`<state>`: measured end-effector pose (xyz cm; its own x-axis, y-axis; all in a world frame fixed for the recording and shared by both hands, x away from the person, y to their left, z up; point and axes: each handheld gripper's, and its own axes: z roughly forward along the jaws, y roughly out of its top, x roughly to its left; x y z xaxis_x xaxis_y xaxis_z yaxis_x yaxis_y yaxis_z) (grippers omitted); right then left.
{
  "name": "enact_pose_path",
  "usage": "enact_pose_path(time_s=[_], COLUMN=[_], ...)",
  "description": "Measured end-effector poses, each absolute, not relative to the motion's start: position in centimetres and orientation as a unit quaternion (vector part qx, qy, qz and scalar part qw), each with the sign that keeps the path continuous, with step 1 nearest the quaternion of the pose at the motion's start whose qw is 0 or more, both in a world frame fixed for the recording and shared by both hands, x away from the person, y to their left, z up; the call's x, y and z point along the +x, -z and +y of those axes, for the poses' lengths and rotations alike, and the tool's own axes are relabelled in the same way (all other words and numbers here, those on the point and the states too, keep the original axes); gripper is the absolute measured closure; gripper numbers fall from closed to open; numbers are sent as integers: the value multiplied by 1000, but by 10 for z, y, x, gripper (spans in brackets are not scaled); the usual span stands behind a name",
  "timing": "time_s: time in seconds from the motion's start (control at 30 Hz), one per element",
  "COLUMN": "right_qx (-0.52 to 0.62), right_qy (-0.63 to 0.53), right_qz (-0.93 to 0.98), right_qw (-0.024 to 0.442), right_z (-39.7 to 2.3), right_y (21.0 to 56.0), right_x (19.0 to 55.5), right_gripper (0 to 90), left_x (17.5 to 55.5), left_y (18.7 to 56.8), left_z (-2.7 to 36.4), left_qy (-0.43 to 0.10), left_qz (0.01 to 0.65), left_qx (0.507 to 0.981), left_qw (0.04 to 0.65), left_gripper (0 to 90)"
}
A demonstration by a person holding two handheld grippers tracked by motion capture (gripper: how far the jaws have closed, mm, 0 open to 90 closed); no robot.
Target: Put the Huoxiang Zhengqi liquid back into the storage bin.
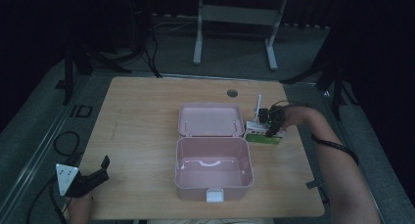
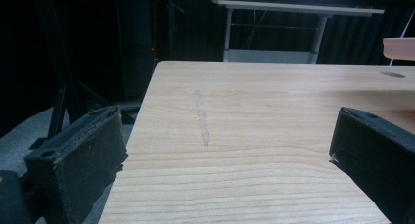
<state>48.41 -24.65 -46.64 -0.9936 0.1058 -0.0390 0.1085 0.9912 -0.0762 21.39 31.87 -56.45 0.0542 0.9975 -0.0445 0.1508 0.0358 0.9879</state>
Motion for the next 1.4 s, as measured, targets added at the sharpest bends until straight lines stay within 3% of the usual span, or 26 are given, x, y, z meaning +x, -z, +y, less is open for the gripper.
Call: enact_pose_path(time_s=[0.6,1.4], right_qx=[50,21], right_qy=[42,30], right_qz=[998,999], right_qw=[7,17], right_z=[-251,-277], right_y=[461,453], right_x=[466,380], right_gripper=[622,624], left_x=[214,214], left_y=[564,564], left_z=[319,319], left_qy=[-436,-436], left_qz=[532,532], left_qx=[540,541], left_qw=[485,484], left_gripper=[3,3])
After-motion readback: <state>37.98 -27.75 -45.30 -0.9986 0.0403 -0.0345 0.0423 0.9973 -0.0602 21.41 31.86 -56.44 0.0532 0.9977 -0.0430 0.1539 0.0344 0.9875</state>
